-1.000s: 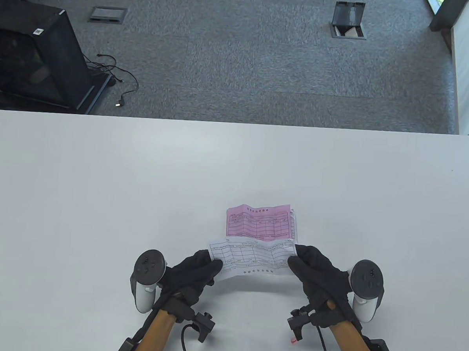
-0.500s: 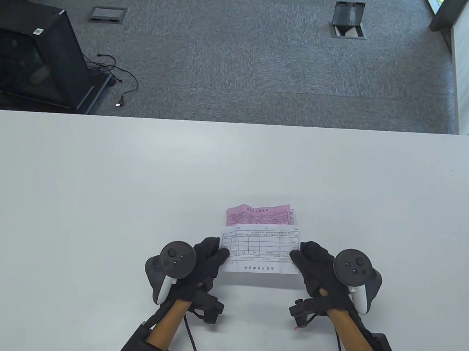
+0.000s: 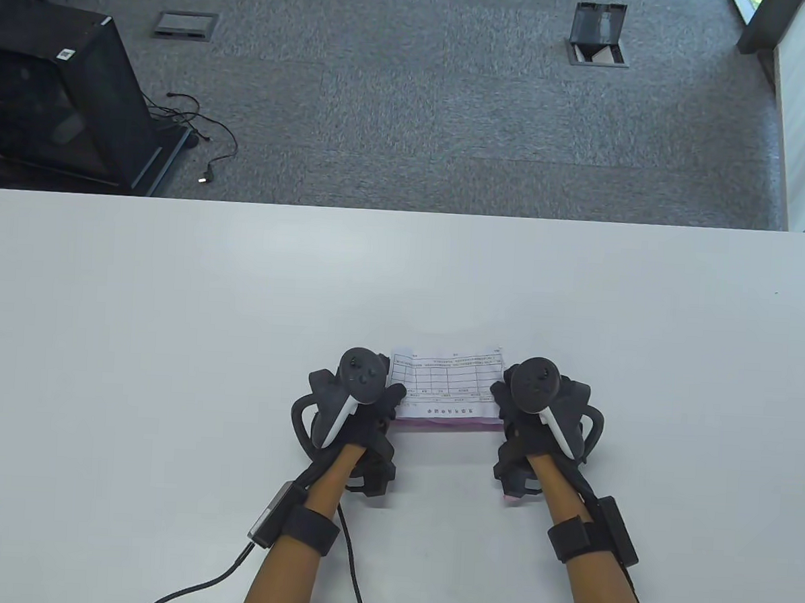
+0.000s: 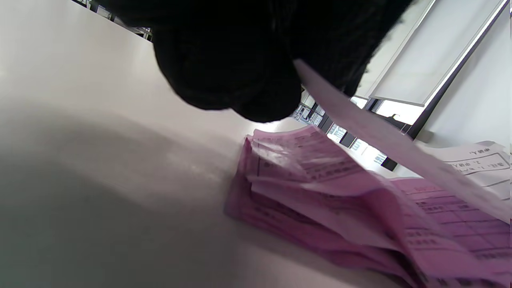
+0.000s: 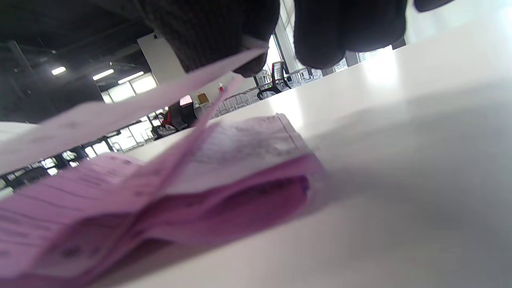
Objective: Unfold folded invoices and stack
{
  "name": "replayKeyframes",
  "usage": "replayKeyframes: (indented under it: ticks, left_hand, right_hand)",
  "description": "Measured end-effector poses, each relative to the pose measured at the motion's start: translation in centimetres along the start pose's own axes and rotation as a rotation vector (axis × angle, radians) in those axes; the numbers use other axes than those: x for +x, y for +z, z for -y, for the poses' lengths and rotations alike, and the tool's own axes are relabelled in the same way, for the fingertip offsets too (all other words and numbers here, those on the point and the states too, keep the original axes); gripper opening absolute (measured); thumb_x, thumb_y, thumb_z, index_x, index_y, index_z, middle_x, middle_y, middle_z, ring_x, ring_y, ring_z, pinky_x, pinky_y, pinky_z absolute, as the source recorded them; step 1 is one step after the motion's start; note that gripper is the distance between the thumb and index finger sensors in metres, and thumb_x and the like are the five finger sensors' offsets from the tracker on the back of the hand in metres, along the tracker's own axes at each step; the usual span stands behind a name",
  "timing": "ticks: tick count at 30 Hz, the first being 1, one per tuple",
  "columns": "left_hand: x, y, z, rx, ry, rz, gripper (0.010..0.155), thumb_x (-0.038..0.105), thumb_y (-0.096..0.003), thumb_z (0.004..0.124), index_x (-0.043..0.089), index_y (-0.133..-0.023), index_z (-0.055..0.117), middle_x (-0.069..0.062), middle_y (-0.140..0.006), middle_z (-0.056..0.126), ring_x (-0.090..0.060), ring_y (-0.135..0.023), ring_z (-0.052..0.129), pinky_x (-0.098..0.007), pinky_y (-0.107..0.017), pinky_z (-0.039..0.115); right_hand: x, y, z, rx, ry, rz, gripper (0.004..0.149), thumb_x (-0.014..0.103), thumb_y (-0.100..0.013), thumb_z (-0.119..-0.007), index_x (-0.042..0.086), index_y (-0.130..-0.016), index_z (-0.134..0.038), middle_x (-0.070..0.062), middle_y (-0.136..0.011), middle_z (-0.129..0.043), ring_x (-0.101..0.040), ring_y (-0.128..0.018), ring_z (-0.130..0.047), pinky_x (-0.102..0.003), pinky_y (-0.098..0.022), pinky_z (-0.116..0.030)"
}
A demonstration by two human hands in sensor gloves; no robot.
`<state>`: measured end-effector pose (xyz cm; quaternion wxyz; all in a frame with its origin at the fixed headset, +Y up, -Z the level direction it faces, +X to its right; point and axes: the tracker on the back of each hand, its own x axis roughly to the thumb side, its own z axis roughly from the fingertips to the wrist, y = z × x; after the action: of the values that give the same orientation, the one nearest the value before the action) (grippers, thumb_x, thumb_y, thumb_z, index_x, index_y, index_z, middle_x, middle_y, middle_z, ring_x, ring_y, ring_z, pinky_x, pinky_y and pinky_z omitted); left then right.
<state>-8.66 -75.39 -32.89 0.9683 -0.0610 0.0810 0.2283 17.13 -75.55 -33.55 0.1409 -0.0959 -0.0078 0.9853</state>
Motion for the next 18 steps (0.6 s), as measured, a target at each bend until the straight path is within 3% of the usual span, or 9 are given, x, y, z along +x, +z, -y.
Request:
replayKeyframes:
  ticks: [6,12,18]
  left_hand:
    - [-0.1,-1.6,2.0,-0.059,-0.051,-0.042,0.061,0.038,-0.0467,0.09,0.019,-0.101,0.07,-0.005,-0.062,0.103,-0.022,-0.043,0.099,-0.027,-0.029,0.083]
    - [0.7,-1.8,2.3,-0.076,-0.146,-0.085,0.068,0.042,-0.0445,0.091,0.019,-0.103,0.066,-0.001,-0.061,0.1,-0.02,-0.042,0.097,-0.027,-0.03,0.082]
    - [1.2,-1.8,2.4,-0.066,-0.284,-0.109,0.078,0.048,-0.0427,0.091,0.019,-0.108,0.059,0.003,-0.064,0.097,-0.019,-0.045,0.096,-0.028,-0.034,0.082]
  right_hand:
    - [0.3,-1.1,-1.5,0.064,0.114,-0.016,0.032,0.042,-0.047,-0.077,0.03,-0.077,-0.077,-0.02,-0.101,-0.064,-0.048,-0.09,-0.061,-0.067,-0.066,-0.047]
    - [0.4,-1.5,-2.2,0.141,0.203,-0.053,0.032,0.043,-0.047,-0.077,0.032,-0.076,-0.076,-0.02,-0.104,-0.059,-0.049,-0.092,-0.058,-0.067,-0.067,-0.047]
    - [0.5,-1.2,-2.1,0.123,0.246,-0.081,0.039,0.045,-0.046,-0.076,0.031,-0.082,-0.071,-0.023,-0.108,-0.048,-0.051,-0.096,-0.05,-0.067,-0.068,-0.045]
